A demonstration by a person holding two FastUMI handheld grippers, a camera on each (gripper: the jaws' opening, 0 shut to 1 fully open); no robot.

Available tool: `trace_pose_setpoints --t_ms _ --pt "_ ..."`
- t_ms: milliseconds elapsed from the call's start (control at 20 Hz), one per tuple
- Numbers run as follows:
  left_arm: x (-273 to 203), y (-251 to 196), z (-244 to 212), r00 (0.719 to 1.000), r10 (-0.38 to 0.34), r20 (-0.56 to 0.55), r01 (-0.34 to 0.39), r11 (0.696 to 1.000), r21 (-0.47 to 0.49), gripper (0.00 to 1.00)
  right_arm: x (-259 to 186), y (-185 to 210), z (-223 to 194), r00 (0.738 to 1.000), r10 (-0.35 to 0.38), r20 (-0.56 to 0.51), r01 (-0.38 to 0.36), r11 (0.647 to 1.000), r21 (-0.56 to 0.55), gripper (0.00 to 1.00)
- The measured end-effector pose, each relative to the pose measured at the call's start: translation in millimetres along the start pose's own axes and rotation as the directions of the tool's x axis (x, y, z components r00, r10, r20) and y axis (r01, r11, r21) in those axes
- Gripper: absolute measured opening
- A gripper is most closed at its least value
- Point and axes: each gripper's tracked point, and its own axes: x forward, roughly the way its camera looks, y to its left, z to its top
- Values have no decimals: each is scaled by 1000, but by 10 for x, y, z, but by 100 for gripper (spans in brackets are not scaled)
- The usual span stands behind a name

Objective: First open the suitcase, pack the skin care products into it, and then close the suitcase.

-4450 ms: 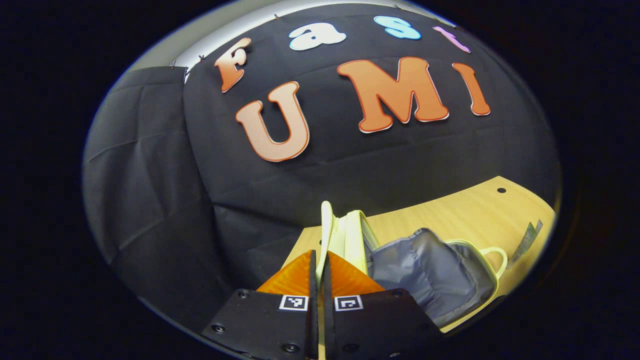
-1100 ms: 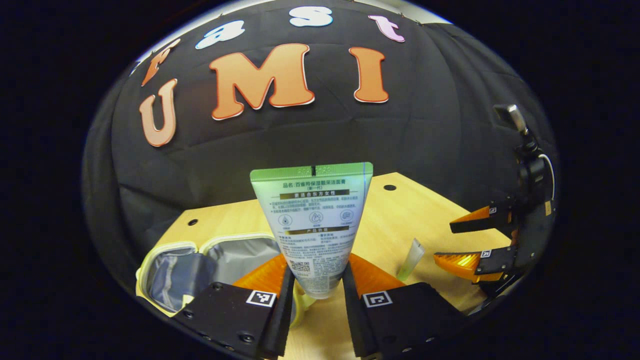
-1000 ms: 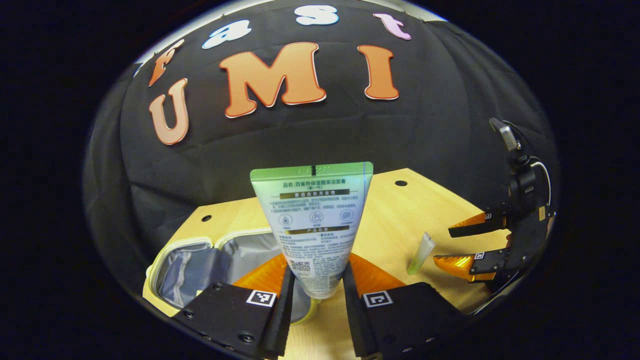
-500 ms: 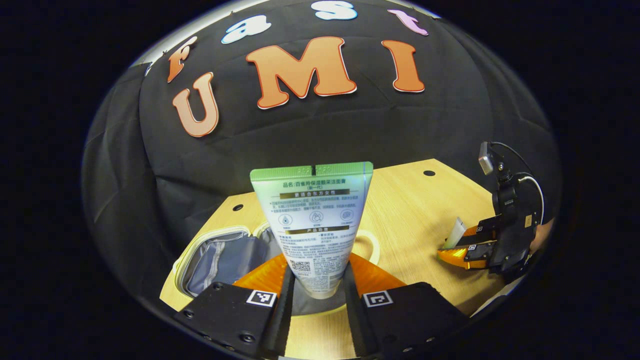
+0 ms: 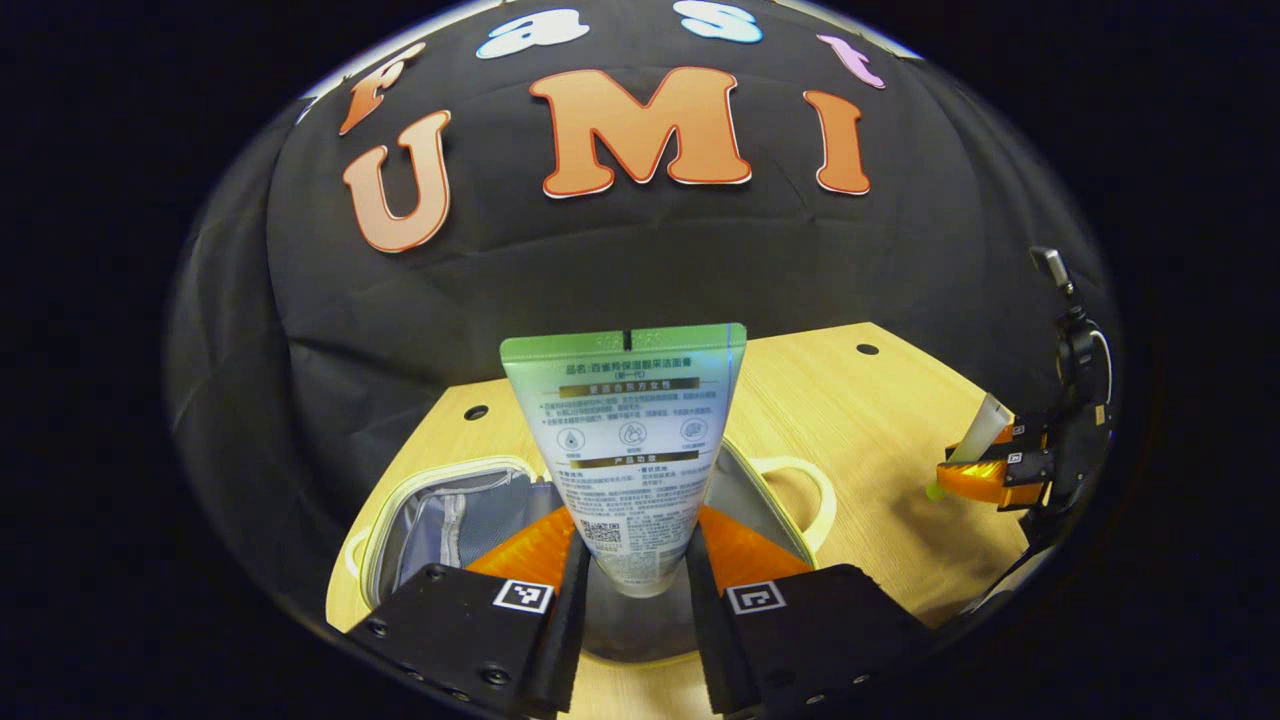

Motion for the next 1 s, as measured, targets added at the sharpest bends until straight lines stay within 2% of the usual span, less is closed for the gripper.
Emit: trace_pose_setpoints --t_ms 150,350,500,700,1000 --pt "108 110 -63 999 -29 -18 28 999 -14 49 -22 301 105 1000 15 3 -14 998 -63 33" --pt "222 244 -133 996 -76 -50 74 997 -25 49 -29 766 486 997 58 48 -52 990 -129 33" --pt "352 266 -242 988 -128 -87 125 992 -33 48 44 1254 769 990 120 71 -106 978 -182 33" --pt "471 150 -462 960 -219 -176 210 975 -71 49 218 1584 736 986 165 13 -161 974 -156 33" --pt "635 42 -804 893 -295 -341 257 954 -155 49 527 1663 567 988 142 -65 -148 985 -93 33"
